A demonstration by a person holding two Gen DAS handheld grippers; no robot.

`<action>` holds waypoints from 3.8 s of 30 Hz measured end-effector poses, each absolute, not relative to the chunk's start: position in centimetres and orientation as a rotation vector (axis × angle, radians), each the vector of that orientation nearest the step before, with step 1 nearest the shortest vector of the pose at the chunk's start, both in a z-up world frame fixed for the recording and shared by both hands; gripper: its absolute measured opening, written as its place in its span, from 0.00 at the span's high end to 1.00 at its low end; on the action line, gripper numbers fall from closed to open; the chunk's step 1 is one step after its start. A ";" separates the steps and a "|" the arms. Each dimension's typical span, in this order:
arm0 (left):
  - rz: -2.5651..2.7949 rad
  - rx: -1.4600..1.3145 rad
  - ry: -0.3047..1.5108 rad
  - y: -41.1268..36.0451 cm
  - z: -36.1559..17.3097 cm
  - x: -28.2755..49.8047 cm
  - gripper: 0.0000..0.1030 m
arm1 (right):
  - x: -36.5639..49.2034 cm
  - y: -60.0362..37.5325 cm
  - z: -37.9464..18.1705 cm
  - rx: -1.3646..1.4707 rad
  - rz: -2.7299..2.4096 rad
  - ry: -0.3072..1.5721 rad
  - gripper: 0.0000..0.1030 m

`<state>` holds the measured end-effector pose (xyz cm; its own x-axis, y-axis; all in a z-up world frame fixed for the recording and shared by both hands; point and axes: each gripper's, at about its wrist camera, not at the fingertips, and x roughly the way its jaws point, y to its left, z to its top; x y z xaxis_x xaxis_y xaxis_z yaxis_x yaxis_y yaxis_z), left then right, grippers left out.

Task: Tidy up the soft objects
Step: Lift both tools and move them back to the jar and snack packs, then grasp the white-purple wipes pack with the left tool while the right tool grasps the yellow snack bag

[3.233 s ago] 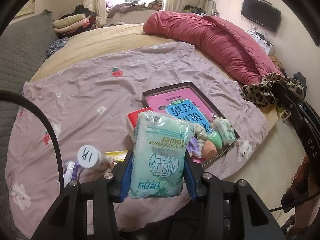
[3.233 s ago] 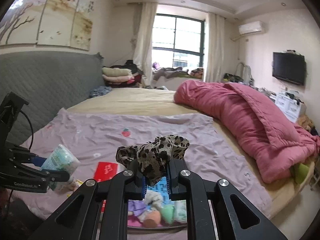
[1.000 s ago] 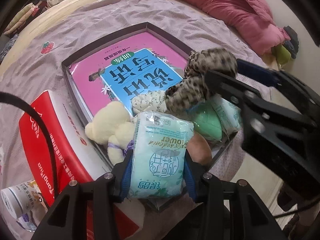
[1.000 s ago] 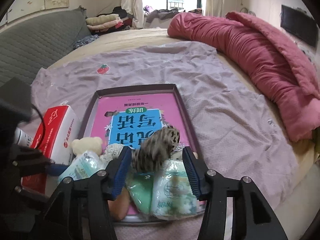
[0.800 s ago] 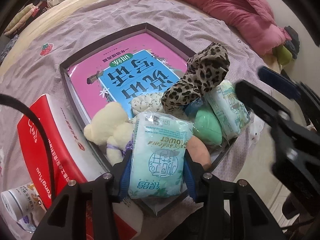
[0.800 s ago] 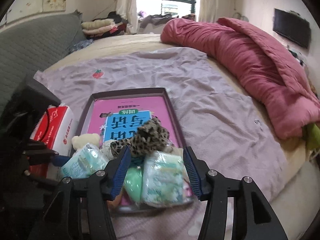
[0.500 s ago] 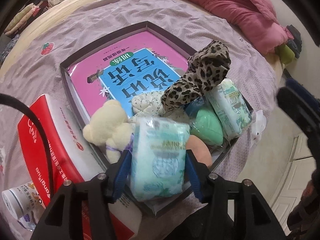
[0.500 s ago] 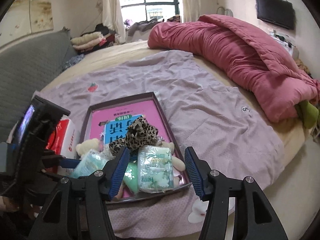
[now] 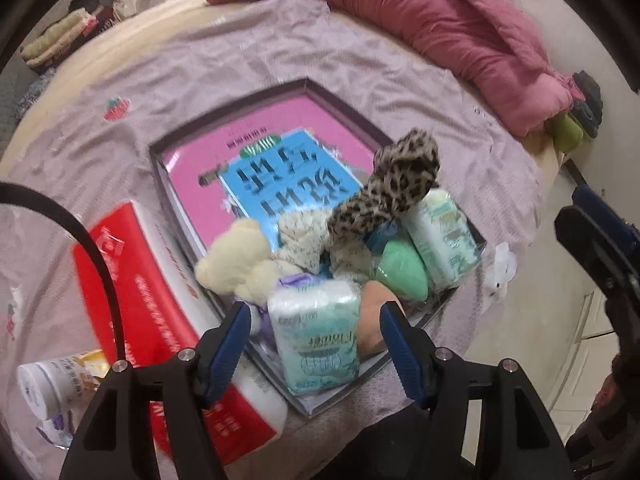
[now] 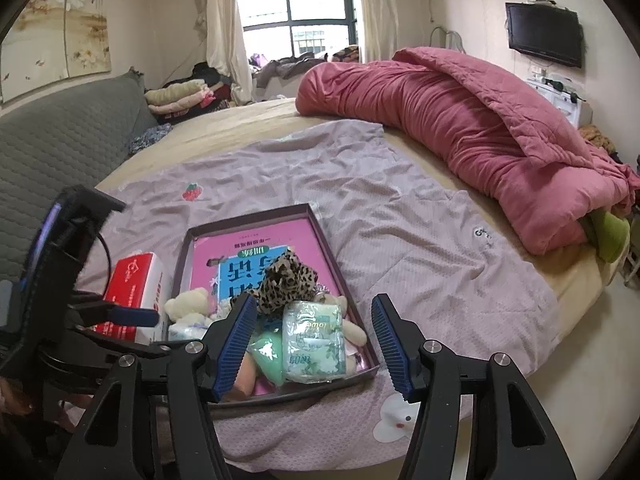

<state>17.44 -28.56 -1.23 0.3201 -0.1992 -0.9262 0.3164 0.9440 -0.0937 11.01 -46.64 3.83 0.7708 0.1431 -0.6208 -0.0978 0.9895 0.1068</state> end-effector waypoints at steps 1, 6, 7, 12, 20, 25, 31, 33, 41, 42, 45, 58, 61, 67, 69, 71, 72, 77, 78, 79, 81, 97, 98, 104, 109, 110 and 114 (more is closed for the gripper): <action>-0.335 0.106 1.188 -28.3 -0.7 17.3 0.35 | 10.9 -46.6 4.0 0.071 0.134 0.675 0.36; -0.326 0.061 1.139 -26.9 1.8 16.5 0.35 | 10.2 -45.8 5.1 0.054 0.141 0.647 0.34; -0.322 0.057 1.131 -26.6 2.3 16.3 0.35 | 10.1 -45.6 5.3 0.051 0.147 0.641 0.34; -0.286 0.021 1.089 -24.3 4.9 14.7 0.34 | 9.6 -43.5 6.6 0.027 0.183 0.612 0.32; -0.195 -0.039 1.017 -18.5 8.6 12.3 0.34 | 8.5 -38.1 8.9 -0.008 0.276 0.570 0.29; -0.125 -0.057 0.980 -14.5 9.6 10.9 0.34 | 7.7 -34.2 10.1 -0.020 0.346 0.555 0.29; -0.056 -0.108 0.956 -9.5 9.9 9.4 0.34 | 7.0 -29.7 11.1 -0.032 0.420 0.559 0.29; -0.045 -0.137 0.949 -7.9 10.0 9.0 0.34 | 6.6 -28.2 11.3 -0.052 0.435 0.561 0.29; 0.025 -0.206 0.931 -1.6 9.3 7.0 0.34 | 5.3 -23.0 11.1 -0.078 0.507 0.604 0.28; 0.043 -0.214 0.930 -0.5 9.1 6.6 0.34 | 5.2 -22.5 10.9 -0.081 0.512 0.610 0.28; 0.083 -0.233 0.935 2.1 8.3 5.8 0.34 | 5.1 -20.8 10.1 -0.086 0.532 0.641 0.28; 0.123 -0.321 1.000 7.9 3.3 3.7 0.34 | 5.2 -16.1 5.4 -0.128 0.540 0.770 0.28; 0.118 -0.330 1.025 8.3 1.9 3.6 0.34 | 5.7 -15.0 3.2 -0.133 0.531 0.822 0.28; 0.110 -0.339 1.072 8.5 -0.7 4.0 0.34 | 7.3 -13.2 -0.1 -0.172 0.474 0.892 0.28; 0.106 -0.351 1.082 8.6 -1.5 4.2 0.34 | 7.7 -12.8 -1.0 -0.191 0.456 0.894 0.28; 0.103 -0.358 1.089 8.6 -2.0 4.3 0.34 | 8.0 -12.5 -1.5 -0.208 0.440 0.889 0.28; 0.101 -0.358 1.091 8.6 -2.2 4.4 0.34 | 8.1 -12.4 -1.7 -0.212 0.432 0.887 0.28; 0.090 -0.347 1.107 8.2 -3.2 5.3 0.34 | 9.1 -12.4 -3.2 -0.181 0.395 0.906 0.28; 0.084 -0.352 1.109 8.2 -3.4 5.5 0.34 | 9.2 -12.3 -3.6 -0.185 0.383 0.907 0.28; 0.085 -0.352 1.115 8.1 -3.7 5.7 0.34 | 9.4 -12.2 -4.0 -0.187 0.374 0.919 0.28; 0.084 -0.341 1.133 7.9 -4.3 6.3 0.34 | 9.8 -12.2 -4.8 -0.178 0.355 0.937 0.28; 0.098 -0.295 1.200 6.8 -7.2 9.4 0.34 | 12.0 -9.7 -7.8 -0.267 0.235 0.933 0.28; 0.098 -0.291 1.203 6.8 -7.4 9.7 0.34 | 12.2 -9.6 -8.1 -0.264 0.231 0.943 0.28; 0.095 -0.278 1.216 7.0 -8.5 10.4 0.34 | 13.3 -9.9 -10.3 -0.192 0.234 1.022 0.31; 0.062 -0.282 1.194 7.6 -9.3 11.0 0.34 | 13.6 -10.8 -10.4 -0.155 0.240 1.026 0.44; 0.055 -0.291 1.190 7.7 -9.5 11.2 0.34 | 13.6 -11.0 -10.3 -0.152 0.248 1.026 0.47; 0.025 -0.333 1.175 8.1 -10.1 11.9 0.34 | 13.2 -11.4 -9.9 -0.158 0.278 1.029 0.48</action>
<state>11.90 8.09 -10.06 0.3913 -0.1528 -0.9075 -0.1918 0.9509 -0.2428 13.19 -11.37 -9.90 0.4850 0.1532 -0.8610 -0.3011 0.9536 0.0001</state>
